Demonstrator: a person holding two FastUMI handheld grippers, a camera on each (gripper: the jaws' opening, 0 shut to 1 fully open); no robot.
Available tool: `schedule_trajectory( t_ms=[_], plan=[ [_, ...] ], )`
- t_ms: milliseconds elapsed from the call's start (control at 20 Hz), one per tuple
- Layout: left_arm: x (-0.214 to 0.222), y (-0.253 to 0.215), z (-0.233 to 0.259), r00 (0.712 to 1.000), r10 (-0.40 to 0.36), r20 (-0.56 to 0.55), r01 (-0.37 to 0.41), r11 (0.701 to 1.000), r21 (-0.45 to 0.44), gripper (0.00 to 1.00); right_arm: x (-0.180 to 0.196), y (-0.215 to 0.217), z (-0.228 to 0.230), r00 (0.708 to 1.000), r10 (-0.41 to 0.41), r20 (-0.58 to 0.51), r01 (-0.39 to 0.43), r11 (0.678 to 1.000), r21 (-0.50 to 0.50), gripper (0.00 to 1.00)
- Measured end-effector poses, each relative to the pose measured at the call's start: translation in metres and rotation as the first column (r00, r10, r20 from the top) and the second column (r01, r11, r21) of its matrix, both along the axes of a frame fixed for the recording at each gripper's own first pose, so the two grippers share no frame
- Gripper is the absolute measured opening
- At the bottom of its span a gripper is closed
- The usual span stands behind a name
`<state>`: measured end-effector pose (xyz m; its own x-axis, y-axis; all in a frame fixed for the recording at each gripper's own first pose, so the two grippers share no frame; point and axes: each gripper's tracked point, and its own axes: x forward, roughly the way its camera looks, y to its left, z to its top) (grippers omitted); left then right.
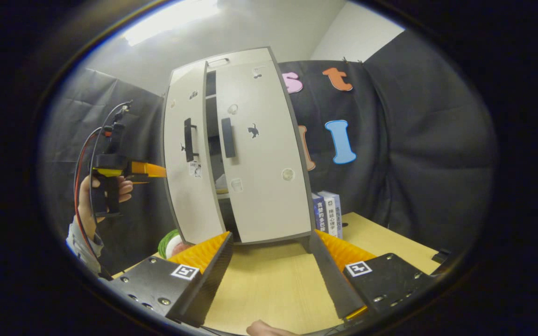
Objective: Grab one shoe with the right hand and put it into the shoe cabinet, grab the other shoe with the left hand and put it into the shoe cabinet; then close the right door with the right hand and the left door with the left hand.
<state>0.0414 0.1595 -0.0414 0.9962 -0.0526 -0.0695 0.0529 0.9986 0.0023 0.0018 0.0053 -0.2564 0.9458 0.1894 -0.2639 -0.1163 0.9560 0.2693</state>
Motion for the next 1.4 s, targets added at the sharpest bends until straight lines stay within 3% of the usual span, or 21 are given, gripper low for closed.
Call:
schedule_trajectory(
  t_ms=[50,150,350,400,550,900,950,1000,1100,1150,1350,1400],
  plan=[
    [-0.007,0.0,-0.001,1.0,0.001,0.006,-0.001,1.0,0.006,0.94,0.001,0.002,0.002,1.0,-0.002,0.002,0.002,1.0,0.001,0.94],
    [-0.02,0.003,-0.002,1.0,0.009,0.019,-0.009,1.0,0.009,0.94,0.002,0.004,0.007,1.0,0.001,0.009,-0.001,1.0,-0.006,0.98],
    [-0.051,0.006,-0.009,1.0,0.022,-0.006,-0.022,0.999,0.026,0.95,0.01,0.003,0.022,0.999,-0.012,0.036,0.014,0.999,-0.046,0.98],
    [-0.058,0.008,-0.008,1.0,0.029,0.006,-0.03,0.999,0.029,0.91,0.013,0.002,0.027,0.999,-0.021,0.046,0.023,0.998,-0.051,0.98],
    [-0.081,0.009,-0.013,0.999,0.043,0.002,-0.043,0.999,0.022,0.95,0.017,0.004,0.04,0.998,-0.026,0.058,0.029,0.998,-0.055,0.98],
    [-0.137,-0.009,-0.015,0.999,0.038,0.022,-0.038,0.999,0.026,0.95,0.02,0.015,0.069,0.996,0.004,0.092,0.008,0.992,-0.126,0.98],
    [-0.142,-0.012,-0.017,0.999,0.04,0.021,-0.04,0.999,0.028,0.95,0.021,0.014,0.07,0.996,-0.01,0.083,0.021,0.99,-0.139,0.93],
    [-0.151,-0.017,-0.019,0.999,0.037,0.027,-0.038,0.999,0.028,0.95,0.02,0.016,0.072,0.997,-0.007,0.081,0.02,0.988,-0.153,0.98],
    [-0.169,-0.024,-0.02,0.998,0.037,0.044,-0.038,0.999,0.027,0.95,0.02,0.026,0.078,0.996,0.02,0.086,-0.006,0.988,-0.157,0.94],
    [-0.177,-0.027,-0.022,0.998,0.039,0.051,-0.04,0.999,0.024,0.95,0.02,0.03,0.081,0.996,0.039,0.081,-0.026,0.988,-0.153,0.98],
    [-0.194,-0.041,-0.024,0.998,0.028,0.054,-0.029,0.999,0.014,0.95,0.02,0.028,0.103,0.995,0.053,0.084,-0.041,0.99,-0.138,0.98],
    [-0.195,-0.045,-0.02,0.998,0.024,0.059,-0.026,0.999,0.034,0.99,0.021,0.025,0.106,0.995,0.053,0.084,-0.04,0.988,-0.148,0.94]
  ],
)
